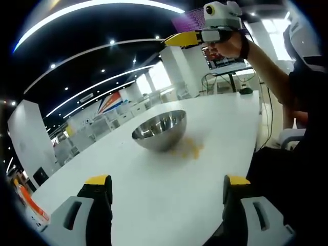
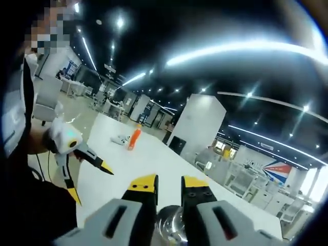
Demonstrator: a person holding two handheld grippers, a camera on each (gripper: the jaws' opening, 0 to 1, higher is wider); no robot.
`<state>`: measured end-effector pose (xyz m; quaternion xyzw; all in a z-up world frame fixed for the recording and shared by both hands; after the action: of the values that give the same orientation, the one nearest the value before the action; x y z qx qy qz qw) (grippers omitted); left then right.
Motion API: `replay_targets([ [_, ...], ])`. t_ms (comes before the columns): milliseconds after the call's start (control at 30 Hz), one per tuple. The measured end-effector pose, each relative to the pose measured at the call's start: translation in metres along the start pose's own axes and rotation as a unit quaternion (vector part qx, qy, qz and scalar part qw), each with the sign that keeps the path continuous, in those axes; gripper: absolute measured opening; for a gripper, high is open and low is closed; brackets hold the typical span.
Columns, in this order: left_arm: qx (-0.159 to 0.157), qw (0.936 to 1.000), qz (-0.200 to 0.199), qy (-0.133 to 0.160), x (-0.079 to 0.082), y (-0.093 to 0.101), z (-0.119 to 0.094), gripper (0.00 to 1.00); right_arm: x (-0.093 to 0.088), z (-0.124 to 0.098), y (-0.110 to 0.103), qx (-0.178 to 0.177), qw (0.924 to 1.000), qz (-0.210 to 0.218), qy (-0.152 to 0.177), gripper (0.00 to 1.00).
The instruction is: Pick up the QQ candy scattered on the table and place it into the stainless steel bowl on the table
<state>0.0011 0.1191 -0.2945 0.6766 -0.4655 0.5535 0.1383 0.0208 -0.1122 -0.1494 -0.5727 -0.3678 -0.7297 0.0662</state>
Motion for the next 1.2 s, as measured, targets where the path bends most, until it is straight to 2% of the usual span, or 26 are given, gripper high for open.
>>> replay_targets([
  [467,0.000,1.0000,0.001,-0.002,0.001,-0.001,0.002,0.90,-0.037,0.000,-0.014,0.013,0.9988,0.021,-0.043,0.17],
  [833,-0.001,1.0000,0.002,-0.002,0.002,0.000,0.004,0.90,-0.073,-0.001,-0.027,0.025,0.9953,0.044,-0.083,0.17],
  [1033,-0.002,1.0000,0.003,-0.002,0.003,0.001,0.005,0.90,-0.102,-0.001,-0.031,0.026,0.9914,0.075,-0.104,0.17],
  [1200,-0.003,1.0000,0.003,-0.003,0.003,0.002,0.005,0.90,-0.130,-0.002,-0.034,0.027,0.9862,0.092,-0.135,0.17],
])
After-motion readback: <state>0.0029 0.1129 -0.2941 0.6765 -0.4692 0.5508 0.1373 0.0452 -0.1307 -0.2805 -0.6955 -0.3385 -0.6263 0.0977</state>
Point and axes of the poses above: the point that each gripper's makers call its tool centre point, and the gripper's own axes: z roughly forward along the fingers, y roughly to its right, x roughly out of its top, the point moved 8 cm from there along -z, roughly backward along the fingers, and after that the axes turned 6 degrees about -x, right-handed, at the moved point
